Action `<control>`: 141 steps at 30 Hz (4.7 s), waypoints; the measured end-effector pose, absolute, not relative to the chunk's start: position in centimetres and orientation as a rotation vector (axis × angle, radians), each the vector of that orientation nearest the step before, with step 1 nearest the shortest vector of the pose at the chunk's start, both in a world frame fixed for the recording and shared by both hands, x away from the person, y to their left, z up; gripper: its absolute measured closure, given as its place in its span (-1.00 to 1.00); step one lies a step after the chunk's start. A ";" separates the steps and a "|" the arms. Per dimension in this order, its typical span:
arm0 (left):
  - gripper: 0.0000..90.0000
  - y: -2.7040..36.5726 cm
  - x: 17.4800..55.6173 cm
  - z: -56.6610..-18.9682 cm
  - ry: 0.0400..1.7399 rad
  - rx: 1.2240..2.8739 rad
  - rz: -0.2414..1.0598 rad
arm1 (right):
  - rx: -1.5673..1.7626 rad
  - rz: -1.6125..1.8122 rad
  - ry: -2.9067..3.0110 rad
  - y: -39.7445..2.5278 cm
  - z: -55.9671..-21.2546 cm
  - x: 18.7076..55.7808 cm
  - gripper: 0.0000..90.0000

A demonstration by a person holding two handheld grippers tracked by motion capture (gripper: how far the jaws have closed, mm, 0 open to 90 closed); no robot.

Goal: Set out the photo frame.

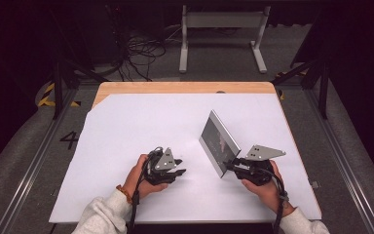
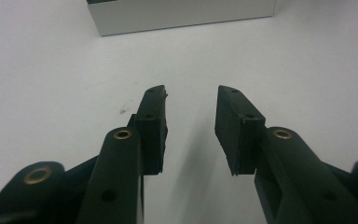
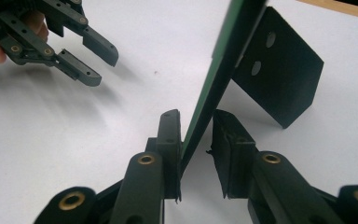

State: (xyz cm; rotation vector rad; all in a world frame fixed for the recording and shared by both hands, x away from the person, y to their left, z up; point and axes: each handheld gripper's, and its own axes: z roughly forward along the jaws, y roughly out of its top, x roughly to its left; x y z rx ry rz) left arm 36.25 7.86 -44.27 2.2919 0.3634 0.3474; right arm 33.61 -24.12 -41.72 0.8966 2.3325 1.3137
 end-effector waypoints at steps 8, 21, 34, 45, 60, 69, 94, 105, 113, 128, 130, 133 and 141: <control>0.39 7.7 36.3 -44.4 0.360 2.295 0.337 | 0.929 1.333 2.306 -24.4 -42.0 34.0 0.52; 0.33 7.8 36.5 -44.5 0.378 2.303 0.328 | 0.971 1.461 2.276 -24.4 -42.8 35.0 0.60; 0.30 7.8 36.7 -44.5 0.385 2.308 0.334 | 0.981 1.516 2.293 -25.1 -43.0 35.8 0.66; 0.29 7.9 36.6 -44.4 0.390 2.305 0.336 | 0.946 1.531 2.326 -25.1 -42.9 35.8 0.89; 0.02 7.6 37.7 -44.4 0.448 2.270 0.356 | 0.934 1.569 2.373 -25.7 -42.9 36.1 0.90; -0.17 7.5 38.5 -44.7 0.488 2.263 0.314 | 0.884 1.579 2.423 -25.5 -42.9 35.9 0.90; -0.26 6.2 40.0 -45.2 0.504 2.224 0.217 | 0.742 1.547 2.504 -24.2 -42.6 35.3 0.88; -0.23 5.7 39.9 -45.2 0.470 2.230 0.210 | 0.705 1.398 2.498 -24.4 -42.4 34.2 0.76; -0.17 5.5 39.8 -45.1 0.455 2.237 0.195 | 0.708 1.385 2.506 -24.4 -42.5 33.9 0.82; 0.21 6.8 39.2 -44.8 0.439 2.257 0.178 | 0.714 1.337 2.468 -24.2 -42.4 34.2 0.78; 0.23 7.0 39.1 -44.8 0.431 2.263 0.190 | 0.722 1.334 2.459 -24.1 -42.4 34.2 0.76; 0.24 7.0 38.9 -44.8 0.435 2.269 0.192 | 0.737 1.331 2.447 -24.0 -42.5 34.4 0.72; 0.25 7.0 38.8 -44.6 0.441 2.258 0.210 | 0.816 1.316 2.433 -24.6 -42.7 34.5 0.46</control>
